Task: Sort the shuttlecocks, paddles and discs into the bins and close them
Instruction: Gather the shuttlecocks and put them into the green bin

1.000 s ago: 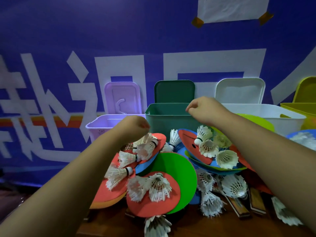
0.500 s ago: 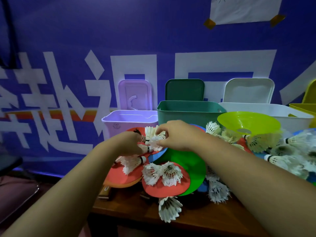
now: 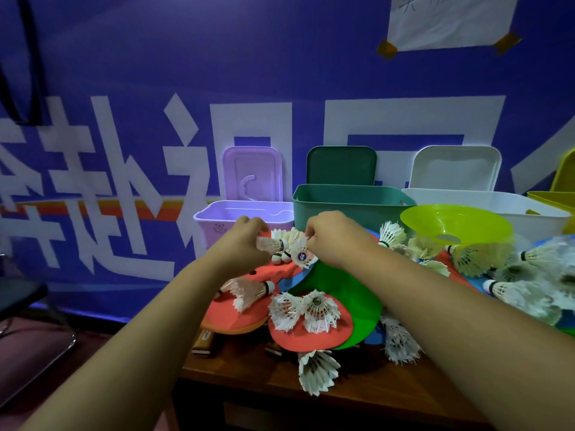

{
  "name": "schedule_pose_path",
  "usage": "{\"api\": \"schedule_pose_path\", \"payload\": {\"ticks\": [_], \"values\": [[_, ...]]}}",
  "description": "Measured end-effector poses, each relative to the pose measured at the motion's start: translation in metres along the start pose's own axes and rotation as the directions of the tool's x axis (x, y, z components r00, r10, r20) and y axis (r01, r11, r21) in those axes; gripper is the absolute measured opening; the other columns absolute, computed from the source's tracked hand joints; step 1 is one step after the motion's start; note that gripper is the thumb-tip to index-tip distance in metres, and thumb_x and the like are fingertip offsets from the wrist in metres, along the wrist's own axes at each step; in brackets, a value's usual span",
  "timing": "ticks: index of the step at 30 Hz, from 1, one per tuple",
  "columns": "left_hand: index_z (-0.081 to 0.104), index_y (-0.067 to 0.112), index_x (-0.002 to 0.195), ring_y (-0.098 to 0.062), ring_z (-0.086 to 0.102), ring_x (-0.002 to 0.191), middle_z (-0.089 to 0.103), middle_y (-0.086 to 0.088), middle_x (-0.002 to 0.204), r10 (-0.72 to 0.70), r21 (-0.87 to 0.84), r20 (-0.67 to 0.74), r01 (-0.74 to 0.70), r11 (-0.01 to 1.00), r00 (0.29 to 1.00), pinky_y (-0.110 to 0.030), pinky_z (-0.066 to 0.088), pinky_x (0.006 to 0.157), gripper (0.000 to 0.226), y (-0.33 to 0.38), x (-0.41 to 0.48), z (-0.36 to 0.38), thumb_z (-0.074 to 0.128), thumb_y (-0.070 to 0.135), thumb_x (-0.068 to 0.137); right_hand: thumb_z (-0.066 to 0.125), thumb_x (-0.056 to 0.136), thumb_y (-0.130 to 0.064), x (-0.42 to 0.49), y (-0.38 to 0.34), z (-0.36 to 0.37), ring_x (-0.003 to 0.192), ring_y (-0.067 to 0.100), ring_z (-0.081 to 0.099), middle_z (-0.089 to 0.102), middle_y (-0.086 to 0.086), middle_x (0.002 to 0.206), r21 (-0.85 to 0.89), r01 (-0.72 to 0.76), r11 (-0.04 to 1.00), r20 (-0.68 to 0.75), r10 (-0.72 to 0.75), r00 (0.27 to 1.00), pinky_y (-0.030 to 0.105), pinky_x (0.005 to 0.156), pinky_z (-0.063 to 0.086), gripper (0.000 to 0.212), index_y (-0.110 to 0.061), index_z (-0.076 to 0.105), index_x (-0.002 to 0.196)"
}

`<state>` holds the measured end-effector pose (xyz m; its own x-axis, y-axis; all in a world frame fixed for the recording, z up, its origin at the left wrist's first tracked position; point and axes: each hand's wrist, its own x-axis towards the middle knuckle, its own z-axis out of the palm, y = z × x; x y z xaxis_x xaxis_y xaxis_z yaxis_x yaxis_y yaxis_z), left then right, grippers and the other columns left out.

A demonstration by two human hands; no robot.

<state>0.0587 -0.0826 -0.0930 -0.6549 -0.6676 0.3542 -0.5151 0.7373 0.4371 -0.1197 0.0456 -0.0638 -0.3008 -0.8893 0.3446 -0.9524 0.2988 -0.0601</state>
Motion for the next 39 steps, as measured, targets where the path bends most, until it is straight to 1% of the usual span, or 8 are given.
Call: {"api": "schedule_pose_path", "payload": {"ticks": [8, 13, 17, 22, 24, 28, 34, 39], "values": [[0.061, 0.023, 0.128, -0.015, 0.061, 0.104, 0.053, 0.004, 0.124, 0.062, -0.162, -0.187, -0.093, 0.982, 0.980, -0.032, 0.051, 0.088, 0.045, 0.030, 0.027, -0.001, 0.076, 0.038, 0.089, 0.061, 0.089, -0.016, -0.001, 0.048, -0.045, 0.080, 0.017, 0.074, 0.078, -0.002, 0.088, 0.210, -0.133, 0.969, -0.066, 0.150, 0.987, 0.037, 0.087, 0.061, 0.019, -0.028, 0.076, 0.085], [0.061, 0.002, 0.106, -0.022, 0.056, 0.070, 0.059, -0.005, 0.093, 0.030, -0.185, -0.291, -0.087, 0.979, 0.956, -0.038, 0.049, 0.061, 0.044, 0.065, 0.059, 0.005, 0.079, 0.036, 0.086, 0.061, 0.092, -0.012, -0.005, 0.085, -0.066, 0.051, 0.008, 0.071, 0.076, 0.001, 0.071, 0.451, -0.251, 0.856, -0.079, 0.319, 0.945, 0.031, 0.060, 0.061, 0.017, -0.023, 0.074, 0.090], [0.046, 0.013, 0.107, -0.022, 0.054, 0.072, 0.058, -0.008, 0.096, -0.084, -0.348, -0.308, -0.030, 0.937, 0.948, -0.038, 0.049, 0.060, 0.063, 0.086, 0.094, 0.011, 0.086, 0.052, 0.078, 0.060, 0.095, -0.007, 0.001, 0.108, -0.073, 0.056, 0.016, 0.075, 0.076, 0.007, 0.067, 0.600, -0.272, 0.753, -0.098, 0.406, 0.909, 0.036, 0.062, 0.065, 0.017, -0.016, 0.074, 0.095], [0.056, 0.004, 0.068, -0.028, 0.040, 0.065, 0.040, -0.007, 0.074, -0.053, -0.126, -0.359, 0.008, 0.992, 0.932, -0.043, 0.039, 0.061, 0.054, 0.096, 0.144, 0.024, 0.080, 0.049, 0.086, 0.058, 0.096, -0.002, 0.020, 0.133, -0.068, 0.062, 0.023, 0.077, 0.076, 0.013, 0.072, 0.721, -0.254, 0.645, -0.118, 0.474, 0.872, 0.038, 0.064, 0.065, 0.015, -0.009, 0.071, 0.094], [0.069, 0.001, 0.080, -0.034, 0.057, 0.087, 0.051, -0.015, 0.092, -0.021, -0.044, -0.234, 0.010, 0.999, 0.972, -0.035, 0.043, 0.073, 0.045, 0.090, 0.159, 0.036, 0.071, 0.043, 0.096, 0.056, 0.097, -0.002, 0.028, 0.141, -0.064, 0.062, 0.022, 0.078, 0.077, 0.011, 0.071, 0.737, -0.262, 0.623, -0.123, 0.505, 0.854, 0.037, 0.066, 0.065, 0.017, -0.011, 0.070, 0.093], [0.072, 0.004, 0.110, -0.031, 0.055, 0.125, 0.057, -0.017, 0.125, -0.008, 0.028, -0.097, 0.010, 1.000, 0.995, -0.036, 0.045, 0.099, 0.025, 0.072, 0.163, 0.053, 0.060, 0.023, 0.100, 0.054, 0.098, -0.003, 0.043, 0.153, -0.054, 0.066, 0.023, 0.079, 0.077, 0.012, 0.075, 0.768, -0.266, 0.582, -0.130, 0.549, 0.826, 0.044, 0.075, 0.067, 0.016, -0.010, 0.069, 0.096], [0.072, 0.010, 0.124, -0.030, 0.061, 0.115, 0.055, -0.012, 0.132, 0.023, 0.024, -0.120, -0.020, 1.000, 0.992, -0.027, 0.040, 0.092, 0.031, 0.058, 0.135, 0.041, 0.057, 0.015, 0.098, 0.054, 0.097, -0.007, 0.064, 0.165, -0.041, 0.090, 0.023, 0.079, 0.065, 0.010, 0.125, 0.812, -0.243, 0.531, -0.086, 0.520, 0.850, 0.048, 0.089, 0.064, 0.051, -0.020, 0.055, 0.146], [0.072, 0.022, 0.124, -0.021, 0.066, 0.090, 0.058, -0.003, 0.130, 0.026, 0.007, -0.114, -0.026, 1.000, 0.993, -0.029, 0.046, 0.076, 0.029, 0.046, 0.109, 0.017, 0.059, 0.024, 0.098, 0.053, 0.094, -0.014, 0.053, 0.149, -0.042, 0.095, 0.020, 0.077, 0.075, -0.002, 0.095, 0.744, -0.267, 0.612, -0.116, 0.512, 0.851, 0.049, 0.094, 0.062, 0.025, -0.024, 0.073, 0.105]]}}
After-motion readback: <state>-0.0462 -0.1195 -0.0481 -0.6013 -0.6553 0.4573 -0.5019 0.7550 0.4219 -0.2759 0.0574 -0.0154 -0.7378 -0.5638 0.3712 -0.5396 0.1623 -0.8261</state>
